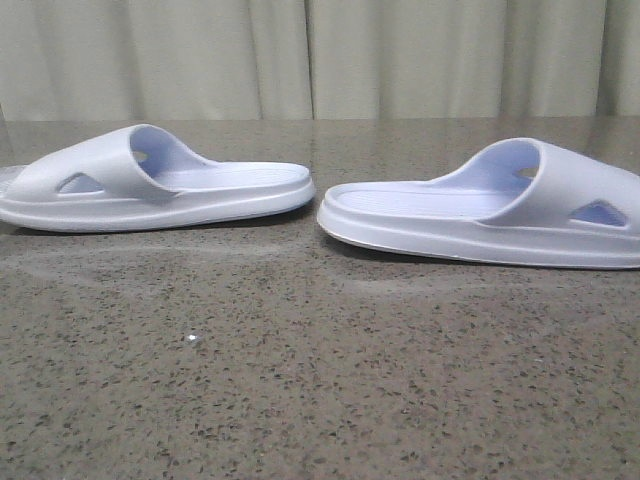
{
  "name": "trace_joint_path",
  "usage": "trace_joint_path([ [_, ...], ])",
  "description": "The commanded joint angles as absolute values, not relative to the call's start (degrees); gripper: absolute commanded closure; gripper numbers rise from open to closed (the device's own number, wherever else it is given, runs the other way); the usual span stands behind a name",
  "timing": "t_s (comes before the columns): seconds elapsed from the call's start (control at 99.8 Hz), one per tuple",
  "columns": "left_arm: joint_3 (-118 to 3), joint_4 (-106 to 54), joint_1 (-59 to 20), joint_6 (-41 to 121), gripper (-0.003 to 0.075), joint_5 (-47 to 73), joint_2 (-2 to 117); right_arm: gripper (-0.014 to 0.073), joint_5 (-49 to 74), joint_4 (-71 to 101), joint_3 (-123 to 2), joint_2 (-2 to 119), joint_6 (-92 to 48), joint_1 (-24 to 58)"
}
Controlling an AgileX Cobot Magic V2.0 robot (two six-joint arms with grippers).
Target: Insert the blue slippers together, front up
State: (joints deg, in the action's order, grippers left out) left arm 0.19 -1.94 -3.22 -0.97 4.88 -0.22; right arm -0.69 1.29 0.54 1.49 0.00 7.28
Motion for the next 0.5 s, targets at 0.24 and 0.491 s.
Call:
trace_joint_path([
  [0.24,0.7,-2.5,-3.6,-1.5,0.0704,0.0,-1.9,0.0701,-6.1,0.7,1.7,2.0,0.0,7.4],
  [0.491,0.2,-21.4,-3.6,-1.5,0.0705,0.0,-1.9,0.0701,-6.1,3.9,1.1,2.0,0.0,7.4],
])
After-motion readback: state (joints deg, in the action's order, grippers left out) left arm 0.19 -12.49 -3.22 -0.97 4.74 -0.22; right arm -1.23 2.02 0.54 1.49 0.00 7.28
